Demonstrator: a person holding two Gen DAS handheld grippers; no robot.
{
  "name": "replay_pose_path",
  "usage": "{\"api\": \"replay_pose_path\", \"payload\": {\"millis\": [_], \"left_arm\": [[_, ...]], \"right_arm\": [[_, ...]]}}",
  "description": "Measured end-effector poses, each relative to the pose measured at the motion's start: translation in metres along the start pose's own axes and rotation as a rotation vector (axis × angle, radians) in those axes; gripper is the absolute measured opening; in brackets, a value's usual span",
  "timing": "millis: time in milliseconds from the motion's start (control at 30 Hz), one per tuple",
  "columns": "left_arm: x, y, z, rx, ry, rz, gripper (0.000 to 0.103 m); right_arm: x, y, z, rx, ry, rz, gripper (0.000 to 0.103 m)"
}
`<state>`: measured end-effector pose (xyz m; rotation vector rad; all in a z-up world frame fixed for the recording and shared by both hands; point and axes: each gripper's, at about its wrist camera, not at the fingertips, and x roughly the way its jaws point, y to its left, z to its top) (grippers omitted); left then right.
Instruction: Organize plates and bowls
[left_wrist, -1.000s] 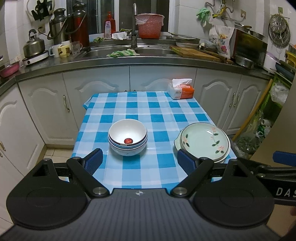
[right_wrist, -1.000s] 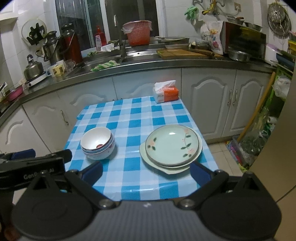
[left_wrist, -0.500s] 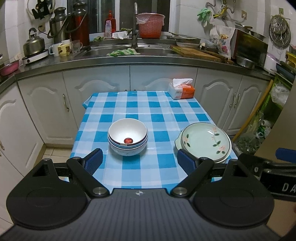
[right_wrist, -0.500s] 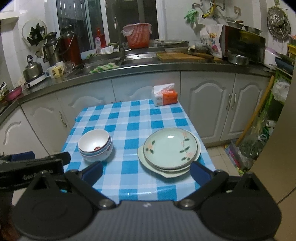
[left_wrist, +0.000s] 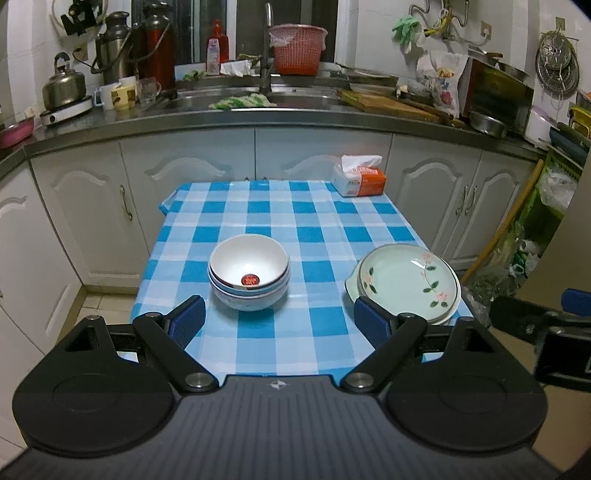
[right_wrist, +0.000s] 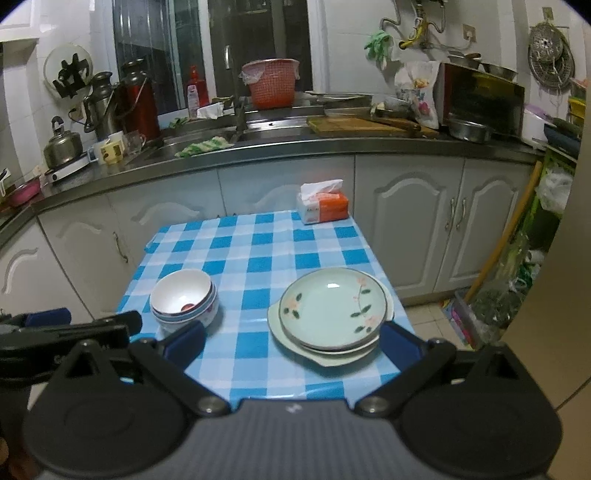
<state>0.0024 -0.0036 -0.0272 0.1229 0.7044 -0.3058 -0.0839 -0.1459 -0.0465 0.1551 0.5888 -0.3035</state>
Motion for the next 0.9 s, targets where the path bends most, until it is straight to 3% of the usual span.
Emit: {"api": "replay_pose_path", "payload": {"millis": [433, 900], "left_arm": [[0.008, -0.015, -0.019, 0.052, 0.025, -0.045, 0.103], [0.012, -0.006, -0.022, 0.029, 0.057, -0.058, 0.103]], "right_arm": [[-0.003, -0.015, -0.011, 0.019, 0.015, -0.046, 0.1], [-0.001, -0.012, -0.013, 0.007, 0.027, -0.022, 0.1]]}}
